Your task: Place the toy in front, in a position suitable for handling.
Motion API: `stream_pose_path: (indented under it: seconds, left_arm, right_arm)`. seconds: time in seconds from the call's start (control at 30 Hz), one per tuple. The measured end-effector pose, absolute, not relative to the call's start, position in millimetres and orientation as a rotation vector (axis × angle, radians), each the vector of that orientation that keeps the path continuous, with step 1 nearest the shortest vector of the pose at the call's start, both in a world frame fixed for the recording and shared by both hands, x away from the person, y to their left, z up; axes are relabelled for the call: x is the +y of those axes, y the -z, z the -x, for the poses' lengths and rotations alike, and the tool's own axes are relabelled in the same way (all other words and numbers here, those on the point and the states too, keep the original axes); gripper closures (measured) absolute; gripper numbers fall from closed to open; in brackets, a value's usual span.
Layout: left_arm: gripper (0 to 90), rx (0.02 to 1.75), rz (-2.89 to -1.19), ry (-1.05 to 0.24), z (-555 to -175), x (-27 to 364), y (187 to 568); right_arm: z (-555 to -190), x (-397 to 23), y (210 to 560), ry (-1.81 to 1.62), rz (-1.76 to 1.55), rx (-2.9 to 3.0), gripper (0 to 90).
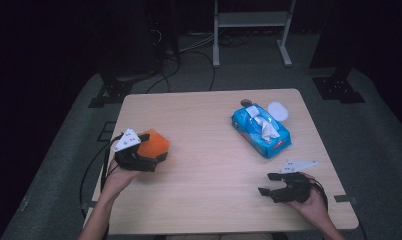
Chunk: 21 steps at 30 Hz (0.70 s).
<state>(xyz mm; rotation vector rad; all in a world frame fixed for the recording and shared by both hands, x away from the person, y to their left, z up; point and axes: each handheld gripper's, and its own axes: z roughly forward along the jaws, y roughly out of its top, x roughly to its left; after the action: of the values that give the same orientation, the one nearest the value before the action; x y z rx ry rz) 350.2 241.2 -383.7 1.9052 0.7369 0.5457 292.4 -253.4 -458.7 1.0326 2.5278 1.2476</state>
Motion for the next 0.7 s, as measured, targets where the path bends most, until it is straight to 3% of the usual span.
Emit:
stream_pose_path:
  seconds: [0.23, 0.7]
  left_arm:
    - [4.5, 0.816, -1.9, -0.565, -367, 265, 389]
    - [9.8, 0.975, -1.881, -0.441, -385, 295, 423]
  right_arm:
    - [-292, -253, 459, -1.248, -1.036, 2.53, 28.4]
    - [-292, -251, 462, -1.24, -1.038, 2.549, 29.2]
